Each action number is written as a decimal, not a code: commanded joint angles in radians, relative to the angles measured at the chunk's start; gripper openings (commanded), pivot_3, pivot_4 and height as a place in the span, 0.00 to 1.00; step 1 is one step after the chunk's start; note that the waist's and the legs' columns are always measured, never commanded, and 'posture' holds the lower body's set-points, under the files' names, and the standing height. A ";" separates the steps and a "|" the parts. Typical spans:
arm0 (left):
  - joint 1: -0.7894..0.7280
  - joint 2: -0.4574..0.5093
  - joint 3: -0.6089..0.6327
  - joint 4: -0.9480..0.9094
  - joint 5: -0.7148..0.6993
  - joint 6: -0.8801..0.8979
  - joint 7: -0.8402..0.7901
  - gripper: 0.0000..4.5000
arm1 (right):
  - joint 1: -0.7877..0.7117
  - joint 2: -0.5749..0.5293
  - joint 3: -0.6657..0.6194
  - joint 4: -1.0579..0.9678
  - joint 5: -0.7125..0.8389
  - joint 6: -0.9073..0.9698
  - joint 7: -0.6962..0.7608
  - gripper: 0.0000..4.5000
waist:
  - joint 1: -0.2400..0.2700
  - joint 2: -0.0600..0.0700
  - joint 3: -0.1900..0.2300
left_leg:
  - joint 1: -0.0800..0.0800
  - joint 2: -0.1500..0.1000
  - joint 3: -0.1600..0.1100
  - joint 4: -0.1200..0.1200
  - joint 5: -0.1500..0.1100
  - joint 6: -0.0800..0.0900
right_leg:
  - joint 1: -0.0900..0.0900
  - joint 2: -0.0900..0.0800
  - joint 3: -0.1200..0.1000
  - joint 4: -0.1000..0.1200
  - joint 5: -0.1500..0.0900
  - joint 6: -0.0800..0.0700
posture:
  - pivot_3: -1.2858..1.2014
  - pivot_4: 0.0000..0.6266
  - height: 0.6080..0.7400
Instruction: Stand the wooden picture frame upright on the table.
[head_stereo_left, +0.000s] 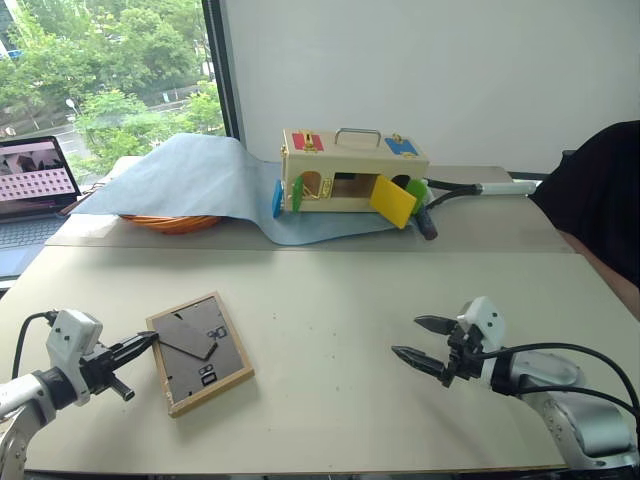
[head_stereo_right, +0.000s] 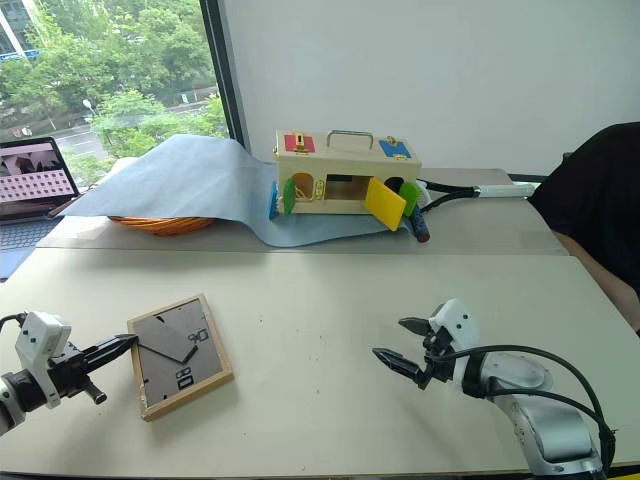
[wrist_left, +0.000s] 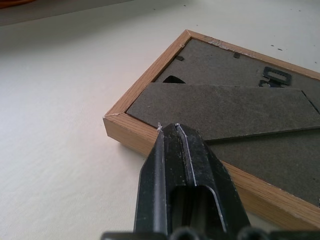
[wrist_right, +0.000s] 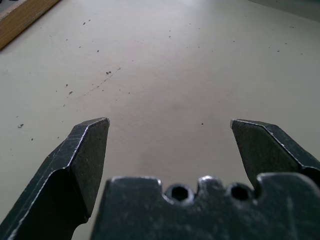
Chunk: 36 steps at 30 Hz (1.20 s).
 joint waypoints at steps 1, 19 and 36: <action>-0.024 0.008 0.031 0.014 -0.031 0.008 -0.022 0.00 | -0.058 -0.010 -0.007 -0.001 0.011 -0.005 0.008 1.00 | 0.000 0.000 0.000 | 0.000 0.000 0.000 0.000 0.000 0.000 | 0.000 0.000 0.000 0.000 0.000 0.000 | 0.52 0.24 0.45; 0.170 0.043 0.097 -0.157 -0.101 0.276 0.002 0.00 | -0.646 0.319 0.434 0.468 -0.231 -0.166 0.118 0.01 | -0.023 0.000 0.000 | -0.002 0.000 -0.001 -0.003 -0.002 0.001 | -0.003 0.000 -0.002 0.001 0.002 -0.008 | 0.52 0.24 0.45; -0.036 -0.042 -0.211 -0.190 -0.031 0.290 0.052 0.00 | -0.654 0.527 0.574 0.638 -0.364 -0.288 0.192 0.01 | 0.019 0.000 0.000 | -0.001 0.000 -0.001 0.003 -0.002 0.001 | -0.005 0.000 -0.003 0.002 0.002 -0.007 | 0.52 0.24 0.45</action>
